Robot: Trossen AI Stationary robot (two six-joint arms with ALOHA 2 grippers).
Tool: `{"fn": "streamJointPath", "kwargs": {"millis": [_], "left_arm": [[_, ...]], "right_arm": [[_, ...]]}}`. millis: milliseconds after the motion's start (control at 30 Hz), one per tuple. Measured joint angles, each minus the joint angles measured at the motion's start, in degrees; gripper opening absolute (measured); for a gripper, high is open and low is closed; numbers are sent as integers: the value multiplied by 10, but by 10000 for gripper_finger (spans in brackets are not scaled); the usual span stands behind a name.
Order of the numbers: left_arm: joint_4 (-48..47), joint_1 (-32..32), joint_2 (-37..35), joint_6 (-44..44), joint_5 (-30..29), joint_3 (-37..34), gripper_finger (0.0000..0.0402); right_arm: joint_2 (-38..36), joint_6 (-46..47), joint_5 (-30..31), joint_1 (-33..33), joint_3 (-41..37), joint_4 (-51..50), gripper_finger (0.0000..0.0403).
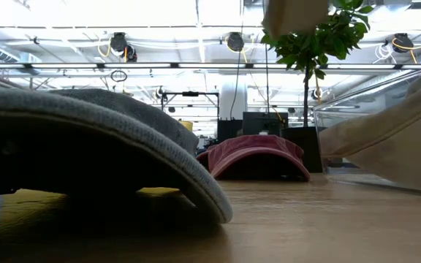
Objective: Pick & Place hat
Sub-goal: Put the brown cap into the transparent bin
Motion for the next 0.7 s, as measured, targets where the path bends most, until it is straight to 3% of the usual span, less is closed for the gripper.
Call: {"fn": "streamJointPath", "kwargs": {"millis": [167,300,700], "left_arm": [[122,31,59,-3,56,0,7],[187,38,92,-40,58,1,6],[234,23,169,-116,72,20,6]], "right_arm": [[-37,-21,15,0,2,3,4],[-44,-24,32,0,2,2,4],[-8,-28,31,0,1,2,4]]}}
